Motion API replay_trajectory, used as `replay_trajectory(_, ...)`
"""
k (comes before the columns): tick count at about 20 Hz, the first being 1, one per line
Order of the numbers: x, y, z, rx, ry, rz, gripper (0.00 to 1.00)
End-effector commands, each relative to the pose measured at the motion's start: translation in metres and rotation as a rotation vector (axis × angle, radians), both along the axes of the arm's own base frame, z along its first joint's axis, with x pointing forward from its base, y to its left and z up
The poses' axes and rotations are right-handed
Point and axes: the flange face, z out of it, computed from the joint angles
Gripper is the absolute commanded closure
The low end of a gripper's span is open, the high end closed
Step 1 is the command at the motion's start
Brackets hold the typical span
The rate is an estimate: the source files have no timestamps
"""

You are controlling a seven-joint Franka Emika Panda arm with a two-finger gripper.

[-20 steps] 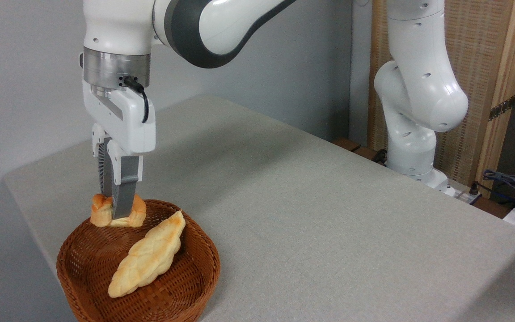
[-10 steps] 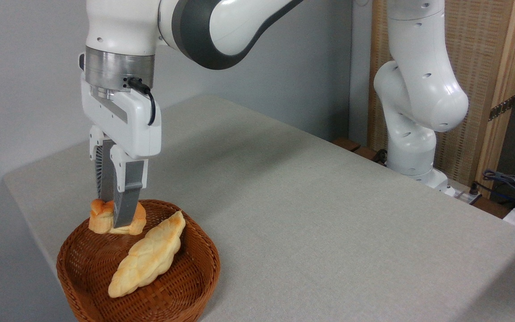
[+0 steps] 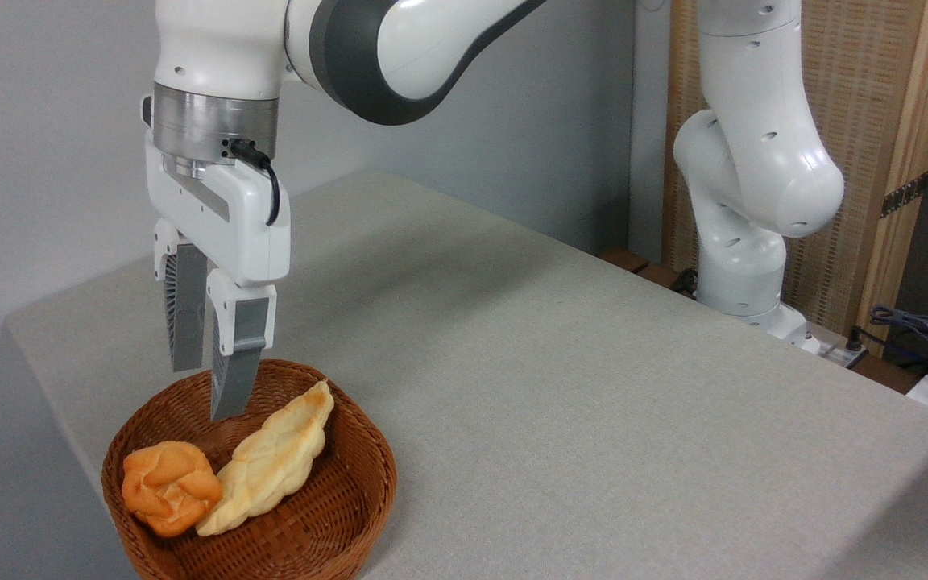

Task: Put bread into the basket

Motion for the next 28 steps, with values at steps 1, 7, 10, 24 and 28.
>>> replay_trajectory(1,0.003,0.0,0.004,-0.016,-0.02,0.011,0.0)
replay_trajectory(7,0.002,-0.002,0.007,-0.031,-0.021,0.012,0.0)
replay_trajectory(10,-0.001,-0.003,0.011,-0.107,-0.015,0.036,0.0)
replay_trajectory(24,-0.041,-0.002,0.049,-0.118,0.258,0.018,0.0)
replay_trajectory(28,-0.052,0.01,0.059,-0.052,0.278,0.037,0.0)
